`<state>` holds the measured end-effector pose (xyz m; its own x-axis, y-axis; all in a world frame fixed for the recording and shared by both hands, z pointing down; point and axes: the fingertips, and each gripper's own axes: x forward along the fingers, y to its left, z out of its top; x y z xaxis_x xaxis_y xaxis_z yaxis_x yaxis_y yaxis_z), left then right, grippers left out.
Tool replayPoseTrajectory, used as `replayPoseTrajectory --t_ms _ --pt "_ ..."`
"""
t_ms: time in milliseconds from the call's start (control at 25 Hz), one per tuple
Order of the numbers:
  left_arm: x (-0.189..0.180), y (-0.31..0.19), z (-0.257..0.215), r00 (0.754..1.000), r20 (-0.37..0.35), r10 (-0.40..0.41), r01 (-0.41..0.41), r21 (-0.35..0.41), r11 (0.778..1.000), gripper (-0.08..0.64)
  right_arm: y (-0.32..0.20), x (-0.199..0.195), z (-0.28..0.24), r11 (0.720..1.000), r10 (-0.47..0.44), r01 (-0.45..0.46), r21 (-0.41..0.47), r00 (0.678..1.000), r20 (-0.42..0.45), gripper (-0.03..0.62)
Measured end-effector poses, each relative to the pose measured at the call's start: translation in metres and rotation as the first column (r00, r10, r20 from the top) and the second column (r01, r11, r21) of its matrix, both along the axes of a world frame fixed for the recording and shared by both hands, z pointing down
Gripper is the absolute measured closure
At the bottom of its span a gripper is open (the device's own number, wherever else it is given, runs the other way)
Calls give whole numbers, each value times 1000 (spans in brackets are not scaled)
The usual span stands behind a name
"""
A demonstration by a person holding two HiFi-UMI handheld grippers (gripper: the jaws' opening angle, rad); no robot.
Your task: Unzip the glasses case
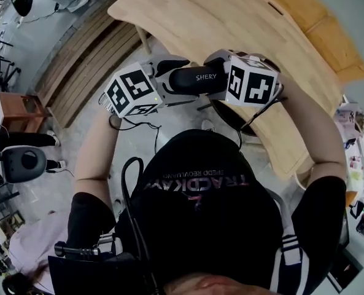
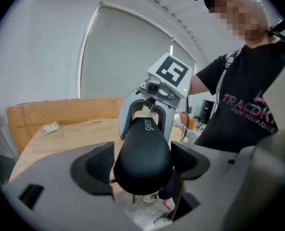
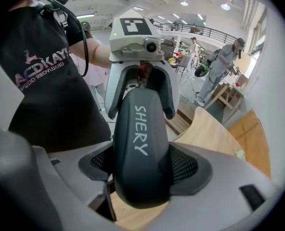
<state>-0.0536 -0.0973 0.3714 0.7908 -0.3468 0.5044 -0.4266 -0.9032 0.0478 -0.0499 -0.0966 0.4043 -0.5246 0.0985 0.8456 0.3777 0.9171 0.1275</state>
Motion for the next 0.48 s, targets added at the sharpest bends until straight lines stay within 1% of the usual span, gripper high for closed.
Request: replayPoseTrajectory --t_ms 80,120,160,360,480 --pt "6 7 1 999 17 45 -45 7 999 190 5 -2 -2 999 -28 28 24 1000 -4 249" --pt "8 9 1 998 18 57 -57 16 998 212 6 -2 -3 999 -35 35 30 999 -8 249" --pt "8 11 0 998 14 62 -62 24 998 213 6 -2 -3 999 -39 39 30 999 -9 249" --pt "8 11 -5 999 -16 48 -47 40 998 225 7 0 -4 999 -42 42 -2 999 1 239" --pt "5 7 -9 999 -44 16 -14 49 999 229 1 -1 -10 1000 -19 19 -1 999 51 236"
